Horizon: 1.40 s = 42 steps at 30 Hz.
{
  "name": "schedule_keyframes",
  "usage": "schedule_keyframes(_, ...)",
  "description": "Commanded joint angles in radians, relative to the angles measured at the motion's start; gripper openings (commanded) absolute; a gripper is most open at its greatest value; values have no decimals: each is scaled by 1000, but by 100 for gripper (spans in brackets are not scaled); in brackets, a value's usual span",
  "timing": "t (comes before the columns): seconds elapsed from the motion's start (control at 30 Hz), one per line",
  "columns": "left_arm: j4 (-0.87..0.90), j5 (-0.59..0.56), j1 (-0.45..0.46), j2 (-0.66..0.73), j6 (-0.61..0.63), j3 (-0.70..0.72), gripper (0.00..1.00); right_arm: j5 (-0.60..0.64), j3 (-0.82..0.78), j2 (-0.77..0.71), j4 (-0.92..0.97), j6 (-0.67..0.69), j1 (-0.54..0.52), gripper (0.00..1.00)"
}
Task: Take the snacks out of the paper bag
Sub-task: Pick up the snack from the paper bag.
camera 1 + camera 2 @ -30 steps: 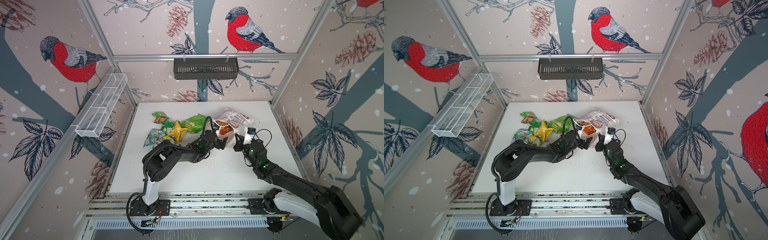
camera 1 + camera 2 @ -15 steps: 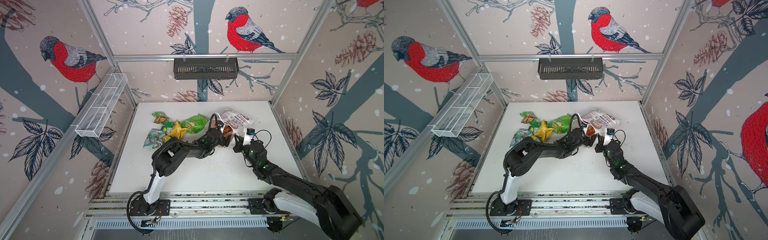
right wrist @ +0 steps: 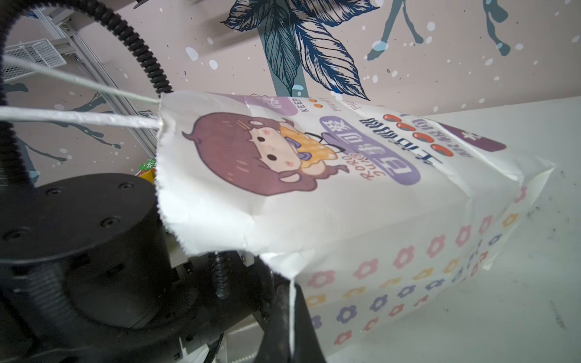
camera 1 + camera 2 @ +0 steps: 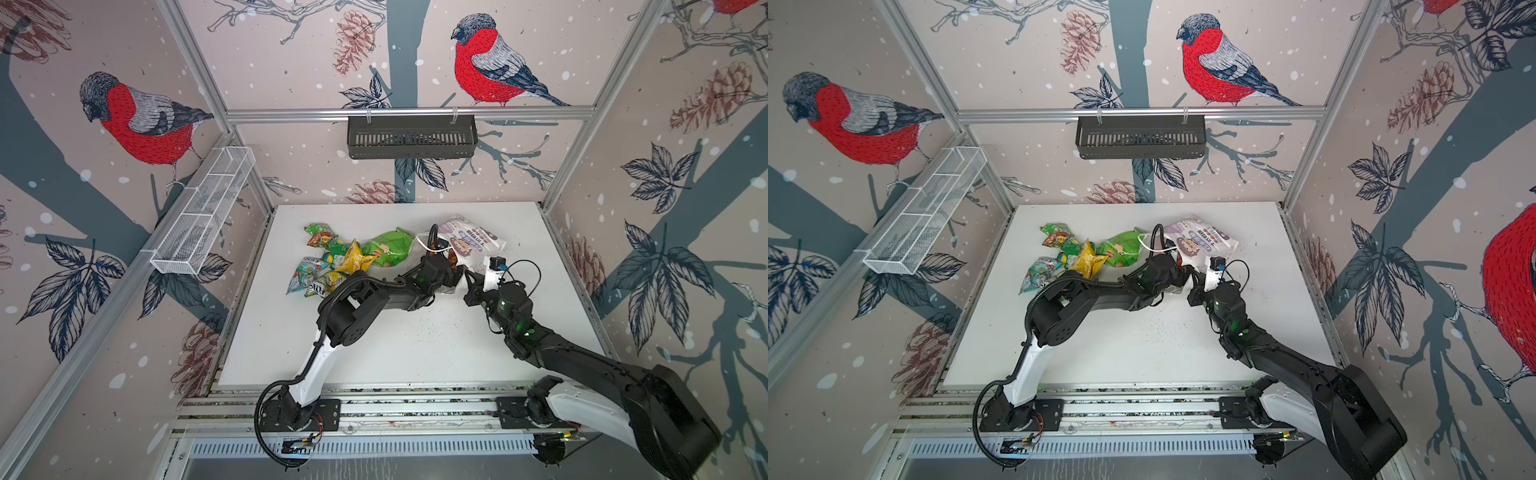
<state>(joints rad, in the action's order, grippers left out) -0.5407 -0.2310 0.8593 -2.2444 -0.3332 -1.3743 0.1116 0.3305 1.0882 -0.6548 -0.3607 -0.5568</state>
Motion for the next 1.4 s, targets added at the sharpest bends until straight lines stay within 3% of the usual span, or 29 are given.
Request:
schedule_keyframes(0.0,-11,-20,-4,-19,-25,-25,97,-37,2,7,-67,17,-3,0)
schedule_keyframes(0.2,-85,-3,-3,-46,-43,-35,97,-47,4,18,-72,14,-3,0)
schedule_keyframes(0.93,108,28,-7,-184,-97,-232,80,-89,2,35,-103,29,-5,0)
schedule_keyframes(1.03,142,21,-12,-196,-107,-257,72,-91,2,32,-103,28,-5,0)
schedule_keyframes(1.17,118,51,-28,-187,-136,-232,37,-89,-1,17,-96,27,1,0)
schedule_keyframes(1.37,112,60,-31,-169,-126,-215,0,-83,-1,13,-89,23,1,0)
